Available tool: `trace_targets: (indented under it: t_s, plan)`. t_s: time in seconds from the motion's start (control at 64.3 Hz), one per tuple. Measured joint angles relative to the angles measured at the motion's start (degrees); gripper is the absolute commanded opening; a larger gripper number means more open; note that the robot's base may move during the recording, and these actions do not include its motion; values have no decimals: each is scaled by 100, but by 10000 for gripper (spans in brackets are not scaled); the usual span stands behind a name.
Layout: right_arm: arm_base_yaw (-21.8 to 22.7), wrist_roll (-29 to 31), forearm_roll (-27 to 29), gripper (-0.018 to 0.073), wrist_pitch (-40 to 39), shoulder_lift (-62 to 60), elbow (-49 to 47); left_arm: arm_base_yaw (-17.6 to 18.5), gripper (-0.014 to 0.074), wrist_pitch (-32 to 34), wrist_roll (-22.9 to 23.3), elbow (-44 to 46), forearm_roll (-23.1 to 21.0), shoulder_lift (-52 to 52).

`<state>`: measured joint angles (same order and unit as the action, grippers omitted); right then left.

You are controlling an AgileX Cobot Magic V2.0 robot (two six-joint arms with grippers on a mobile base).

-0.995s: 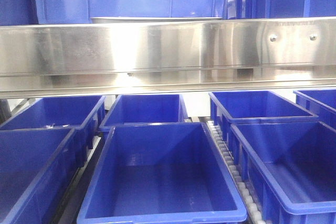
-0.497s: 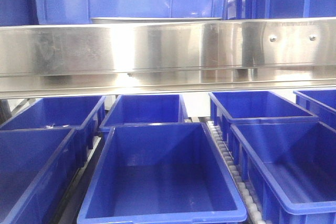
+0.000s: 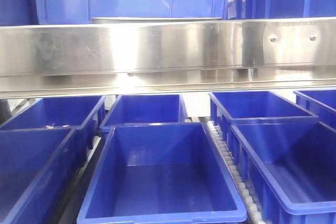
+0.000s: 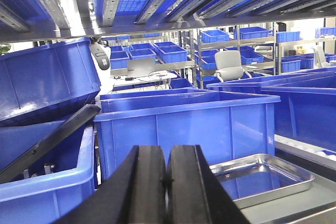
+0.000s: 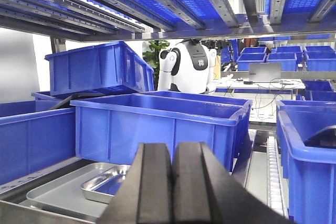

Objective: Stack silver trays without gaps
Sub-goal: 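Withdraw both grippers down and away from the placed tray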

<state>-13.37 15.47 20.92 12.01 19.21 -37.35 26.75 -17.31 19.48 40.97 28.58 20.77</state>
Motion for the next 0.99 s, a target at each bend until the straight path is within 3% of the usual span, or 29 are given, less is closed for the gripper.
trace_targets:
  t_s: [0.218,0.466,0.575,0.762,0.995]
  plan:
    - [152,0,-149,-79,-84,0,31,0,4,0,0,0,0,0]
    - [1461,0,-419,-79,-87,-348,366,0,4,0,0,0,0,0]
    - [1786,10,-487,-79,51,-681,783,0,4,0,0,0,0,0]
    - [1827,-307,-538,-79,244,-1244,1902,0,4,0,0,0,0,0]
    - [1827,-1018,-747,-79,-370,-1857,3370,0,4,0,0,0,0,0]
